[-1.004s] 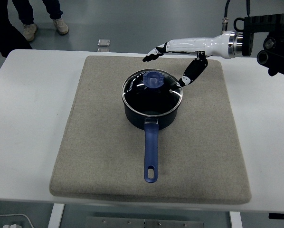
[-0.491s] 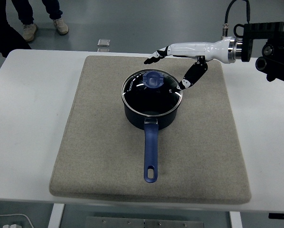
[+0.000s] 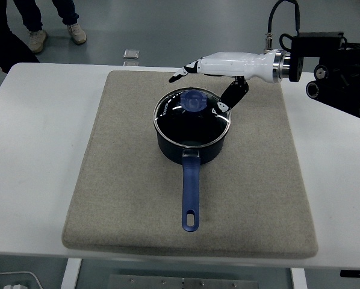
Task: Lift the pot lid and place it to the right of the pot.
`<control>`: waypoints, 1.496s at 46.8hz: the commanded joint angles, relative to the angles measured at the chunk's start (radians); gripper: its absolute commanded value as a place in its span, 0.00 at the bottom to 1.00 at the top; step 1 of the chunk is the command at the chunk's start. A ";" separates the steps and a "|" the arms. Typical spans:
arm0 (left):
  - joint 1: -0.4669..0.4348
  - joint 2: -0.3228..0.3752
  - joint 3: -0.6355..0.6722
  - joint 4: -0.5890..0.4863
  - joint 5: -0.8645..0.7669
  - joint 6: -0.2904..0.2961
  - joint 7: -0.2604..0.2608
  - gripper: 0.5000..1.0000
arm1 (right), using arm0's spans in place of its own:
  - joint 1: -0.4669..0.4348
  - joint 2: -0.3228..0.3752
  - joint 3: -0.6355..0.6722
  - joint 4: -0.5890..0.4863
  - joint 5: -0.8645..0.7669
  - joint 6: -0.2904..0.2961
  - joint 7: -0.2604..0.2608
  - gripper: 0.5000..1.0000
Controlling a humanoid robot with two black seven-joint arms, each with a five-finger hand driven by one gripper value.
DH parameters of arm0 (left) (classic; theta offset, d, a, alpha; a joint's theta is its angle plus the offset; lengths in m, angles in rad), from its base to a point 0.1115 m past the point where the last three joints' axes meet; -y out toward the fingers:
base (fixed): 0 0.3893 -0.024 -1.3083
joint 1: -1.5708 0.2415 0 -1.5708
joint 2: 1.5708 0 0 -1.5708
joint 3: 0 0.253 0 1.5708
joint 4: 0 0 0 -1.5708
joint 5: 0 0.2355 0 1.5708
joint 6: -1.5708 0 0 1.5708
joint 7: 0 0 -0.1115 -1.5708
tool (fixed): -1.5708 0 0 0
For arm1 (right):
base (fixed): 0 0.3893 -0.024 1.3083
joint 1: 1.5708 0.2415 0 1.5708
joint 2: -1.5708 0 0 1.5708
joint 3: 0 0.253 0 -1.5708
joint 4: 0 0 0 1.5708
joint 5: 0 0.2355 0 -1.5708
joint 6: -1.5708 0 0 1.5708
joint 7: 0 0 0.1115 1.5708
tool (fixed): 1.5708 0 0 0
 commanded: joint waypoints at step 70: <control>0.000 0.000 0.000 0.001 0.000 0.000 -0.001 1.00 | -0.024 0.022 -0.017 -0.024 -0.090 -0.083 0.000 0.83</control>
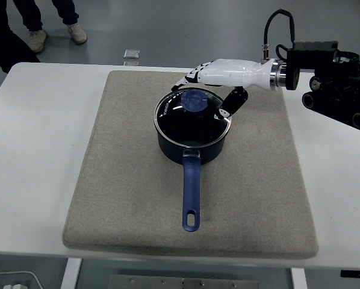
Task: Lift the pot lid and place it to the right of the pot.
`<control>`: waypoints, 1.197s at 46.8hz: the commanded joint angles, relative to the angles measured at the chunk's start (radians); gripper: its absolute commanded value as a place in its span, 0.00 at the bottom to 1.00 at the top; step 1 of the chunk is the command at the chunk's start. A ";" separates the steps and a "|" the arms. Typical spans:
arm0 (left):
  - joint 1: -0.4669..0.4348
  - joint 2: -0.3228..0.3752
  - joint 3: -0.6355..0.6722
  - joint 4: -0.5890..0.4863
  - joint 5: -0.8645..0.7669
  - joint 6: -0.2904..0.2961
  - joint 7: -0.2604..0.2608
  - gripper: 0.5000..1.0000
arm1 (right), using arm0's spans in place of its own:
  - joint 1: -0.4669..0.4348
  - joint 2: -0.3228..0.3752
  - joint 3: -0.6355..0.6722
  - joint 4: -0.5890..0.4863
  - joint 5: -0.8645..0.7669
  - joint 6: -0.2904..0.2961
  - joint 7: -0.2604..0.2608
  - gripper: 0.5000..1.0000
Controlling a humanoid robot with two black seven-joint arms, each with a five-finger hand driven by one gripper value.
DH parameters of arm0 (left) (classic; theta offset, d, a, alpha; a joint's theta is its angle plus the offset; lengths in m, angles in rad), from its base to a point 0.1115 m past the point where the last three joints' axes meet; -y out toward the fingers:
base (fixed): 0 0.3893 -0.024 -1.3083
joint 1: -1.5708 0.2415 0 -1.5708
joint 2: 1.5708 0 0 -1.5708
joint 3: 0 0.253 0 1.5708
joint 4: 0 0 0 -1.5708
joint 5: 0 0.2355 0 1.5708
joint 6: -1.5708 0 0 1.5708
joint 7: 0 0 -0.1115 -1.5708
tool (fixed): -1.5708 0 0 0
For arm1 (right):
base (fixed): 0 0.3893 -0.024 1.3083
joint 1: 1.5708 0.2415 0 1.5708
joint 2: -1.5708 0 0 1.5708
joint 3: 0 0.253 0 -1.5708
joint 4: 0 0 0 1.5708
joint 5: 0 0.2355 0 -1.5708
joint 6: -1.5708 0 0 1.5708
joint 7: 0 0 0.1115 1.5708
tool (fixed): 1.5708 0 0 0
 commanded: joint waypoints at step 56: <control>0.000 0.000 0.000 0.000 0.000 0.000 0.001 1.00 | -0.023 0.029 -0.004 -0.036 -0.031 -0.002 0.000 0.80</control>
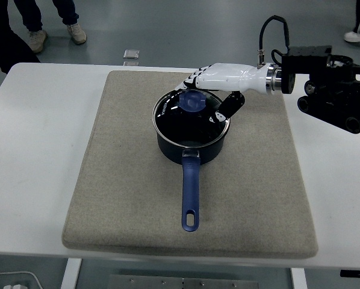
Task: Lift the pot lid and place it to the right of the pot.
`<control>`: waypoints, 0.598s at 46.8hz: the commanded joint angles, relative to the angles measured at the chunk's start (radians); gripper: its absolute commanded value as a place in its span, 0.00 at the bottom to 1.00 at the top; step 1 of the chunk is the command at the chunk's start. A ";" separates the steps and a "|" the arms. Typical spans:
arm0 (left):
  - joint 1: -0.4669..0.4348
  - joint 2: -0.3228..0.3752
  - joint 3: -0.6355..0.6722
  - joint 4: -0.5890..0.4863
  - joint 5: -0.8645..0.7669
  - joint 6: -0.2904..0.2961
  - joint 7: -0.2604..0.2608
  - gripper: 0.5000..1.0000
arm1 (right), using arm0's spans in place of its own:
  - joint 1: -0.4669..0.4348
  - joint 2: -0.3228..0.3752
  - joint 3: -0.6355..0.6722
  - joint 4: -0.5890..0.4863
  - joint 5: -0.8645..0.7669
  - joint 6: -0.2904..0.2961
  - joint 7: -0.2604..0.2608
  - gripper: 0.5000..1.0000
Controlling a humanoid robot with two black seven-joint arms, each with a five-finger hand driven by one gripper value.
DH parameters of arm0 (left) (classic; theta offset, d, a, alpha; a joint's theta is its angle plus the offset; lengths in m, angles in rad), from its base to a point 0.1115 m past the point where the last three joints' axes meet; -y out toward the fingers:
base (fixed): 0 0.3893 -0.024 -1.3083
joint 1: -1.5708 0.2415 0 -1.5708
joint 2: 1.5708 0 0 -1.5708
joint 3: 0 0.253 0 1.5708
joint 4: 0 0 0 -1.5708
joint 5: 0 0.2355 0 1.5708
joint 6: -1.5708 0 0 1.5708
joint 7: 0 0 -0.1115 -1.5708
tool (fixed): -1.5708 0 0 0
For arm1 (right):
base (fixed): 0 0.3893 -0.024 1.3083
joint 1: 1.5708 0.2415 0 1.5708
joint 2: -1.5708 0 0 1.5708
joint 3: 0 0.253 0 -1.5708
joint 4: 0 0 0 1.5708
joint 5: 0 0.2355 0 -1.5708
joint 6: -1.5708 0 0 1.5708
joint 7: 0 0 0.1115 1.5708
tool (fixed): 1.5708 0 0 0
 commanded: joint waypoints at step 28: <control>0.000 0.000 0.000 0.000 0.002 0.000 0.001 1.00 | 0.018 -0.002 -0.011 0.001 0.001 0.081 0.000 0.00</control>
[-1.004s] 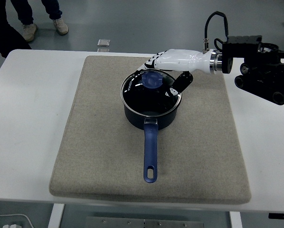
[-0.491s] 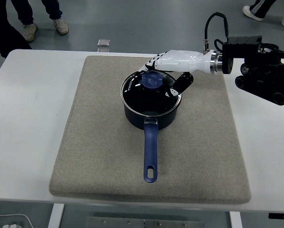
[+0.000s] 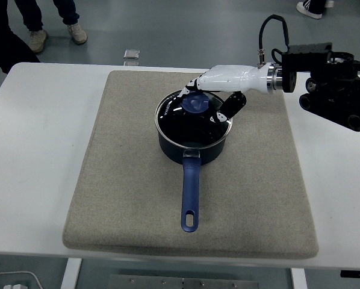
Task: Lift the pot lid and place it to the right of the pot.
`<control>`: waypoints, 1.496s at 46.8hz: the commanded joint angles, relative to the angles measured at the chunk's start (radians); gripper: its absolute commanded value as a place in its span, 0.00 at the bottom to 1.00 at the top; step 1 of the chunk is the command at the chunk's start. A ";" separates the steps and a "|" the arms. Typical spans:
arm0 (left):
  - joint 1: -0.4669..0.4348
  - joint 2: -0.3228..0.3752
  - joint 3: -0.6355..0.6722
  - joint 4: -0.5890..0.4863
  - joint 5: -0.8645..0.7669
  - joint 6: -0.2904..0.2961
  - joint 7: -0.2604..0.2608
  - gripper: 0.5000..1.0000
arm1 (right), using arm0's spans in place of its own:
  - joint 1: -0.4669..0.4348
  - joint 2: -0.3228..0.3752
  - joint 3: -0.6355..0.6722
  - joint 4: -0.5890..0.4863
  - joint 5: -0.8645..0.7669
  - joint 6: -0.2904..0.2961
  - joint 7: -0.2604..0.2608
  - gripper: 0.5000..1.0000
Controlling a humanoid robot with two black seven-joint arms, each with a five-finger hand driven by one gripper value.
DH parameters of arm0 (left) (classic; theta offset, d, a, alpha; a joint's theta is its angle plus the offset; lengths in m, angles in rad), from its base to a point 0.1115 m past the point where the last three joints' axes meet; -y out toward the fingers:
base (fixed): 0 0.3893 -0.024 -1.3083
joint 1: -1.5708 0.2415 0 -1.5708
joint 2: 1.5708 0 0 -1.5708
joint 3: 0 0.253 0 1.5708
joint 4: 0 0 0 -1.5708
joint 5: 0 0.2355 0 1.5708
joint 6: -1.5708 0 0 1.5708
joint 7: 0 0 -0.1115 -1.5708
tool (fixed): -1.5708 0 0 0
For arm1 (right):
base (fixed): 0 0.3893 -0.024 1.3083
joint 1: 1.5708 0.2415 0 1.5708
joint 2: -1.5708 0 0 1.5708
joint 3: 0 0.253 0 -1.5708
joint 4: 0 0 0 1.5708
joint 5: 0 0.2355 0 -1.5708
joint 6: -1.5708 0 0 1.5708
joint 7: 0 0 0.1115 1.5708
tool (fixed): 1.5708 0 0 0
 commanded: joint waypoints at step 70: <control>0.000 0.000 0.000 0.000 0.000 0.000 0.001 1.00 | 0.080 -0.004 0.002 -0.003 -0.091 0.057 0.000 0.00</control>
